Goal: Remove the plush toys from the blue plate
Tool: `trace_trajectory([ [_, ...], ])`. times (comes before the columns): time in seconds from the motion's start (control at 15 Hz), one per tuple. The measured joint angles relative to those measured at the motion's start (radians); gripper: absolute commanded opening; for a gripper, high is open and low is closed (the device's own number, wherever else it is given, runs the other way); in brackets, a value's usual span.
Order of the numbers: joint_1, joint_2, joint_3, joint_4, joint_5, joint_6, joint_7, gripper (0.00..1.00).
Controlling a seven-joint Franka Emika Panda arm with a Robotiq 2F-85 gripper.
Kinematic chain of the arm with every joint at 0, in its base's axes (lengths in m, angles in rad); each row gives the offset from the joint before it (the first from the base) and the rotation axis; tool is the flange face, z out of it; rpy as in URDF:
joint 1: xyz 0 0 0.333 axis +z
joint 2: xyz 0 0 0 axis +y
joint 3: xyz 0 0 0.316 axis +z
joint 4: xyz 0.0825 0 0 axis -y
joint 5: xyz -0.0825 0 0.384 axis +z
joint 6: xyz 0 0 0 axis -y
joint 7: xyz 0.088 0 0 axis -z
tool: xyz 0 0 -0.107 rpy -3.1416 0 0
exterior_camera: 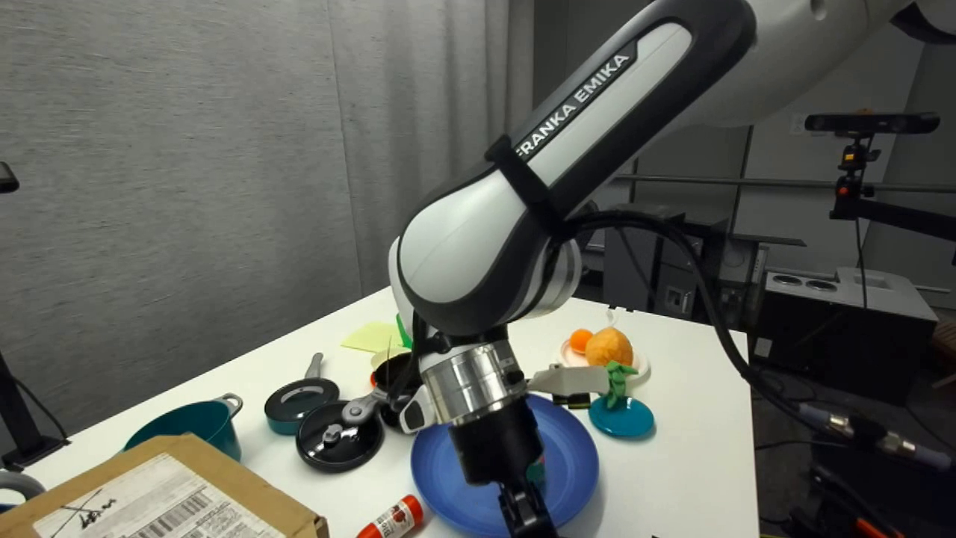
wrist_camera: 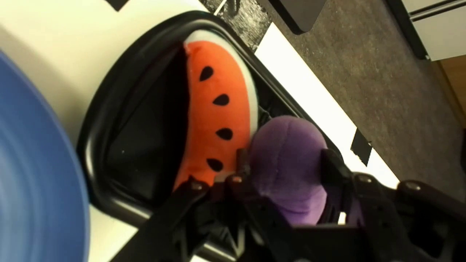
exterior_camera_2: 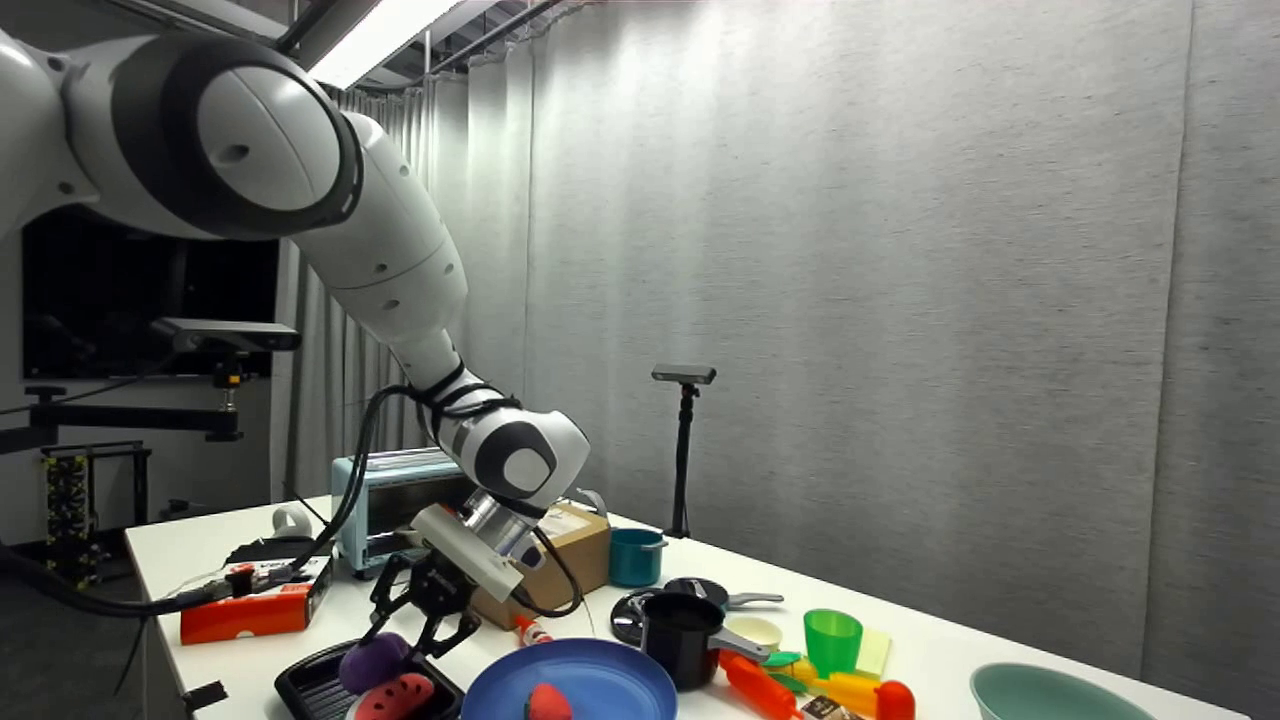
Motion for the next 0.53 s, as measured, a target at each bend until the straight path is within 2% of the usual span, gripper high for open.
trace_trajectory([
  [0.13,-0.007,-0.006,-0.005,0.029,0.000,0.002,-0.014,0.99],
  [0.33,-0.013,-0.028,-0.030,0.054,-0.011,0.022,-0.018,1.00],
  [0.53,-0.013,-0.058,-0.076,0.051,-0.071,0.098,0.008,1.00],
])
